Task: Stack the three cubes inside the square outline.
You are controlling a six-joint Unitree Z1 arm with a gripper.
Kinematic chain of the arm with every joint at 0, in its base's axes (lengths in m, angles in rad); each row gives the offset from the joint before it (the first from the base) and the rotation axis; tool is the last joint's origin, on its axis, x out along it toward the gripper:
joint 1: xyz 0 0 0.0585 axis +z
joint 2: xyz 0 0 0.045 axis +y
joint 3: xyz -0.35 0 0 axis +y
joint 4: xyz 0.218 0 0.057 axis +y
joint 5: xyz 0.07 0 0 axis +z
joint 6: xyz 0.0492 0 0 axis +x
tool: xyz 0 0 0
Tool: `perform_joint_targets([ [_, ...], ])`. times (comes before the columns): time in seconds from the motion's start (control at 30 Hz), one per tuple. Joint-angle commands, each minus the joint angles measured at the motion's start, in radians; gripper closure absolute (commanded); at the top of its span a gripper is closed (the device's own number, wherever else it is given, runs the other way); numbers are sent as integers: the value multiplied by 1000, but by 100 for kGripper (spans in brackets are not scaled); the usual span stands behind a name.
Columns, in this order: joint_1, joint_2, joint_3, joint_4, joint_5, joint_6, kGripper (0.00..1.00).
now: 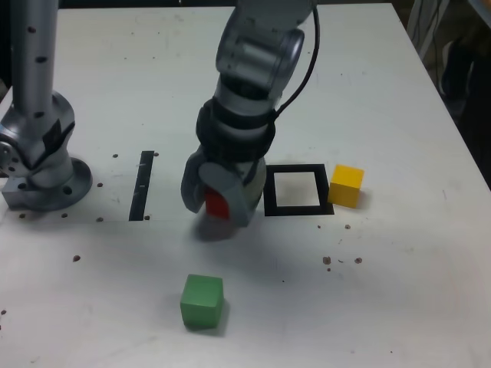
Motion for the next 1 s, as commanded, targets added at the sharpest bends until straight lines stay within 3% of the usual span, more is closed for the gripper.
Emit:
perform_joint_targets([
  [0.0,2,-21,-31,33,6,1,79],
  [0.27,74,-22,-197,115,26,-30,80],
  [0.53,197,39,-298,156,95,-163,80],
  [0.97,222,119,-317,165,60,-118,80],
])
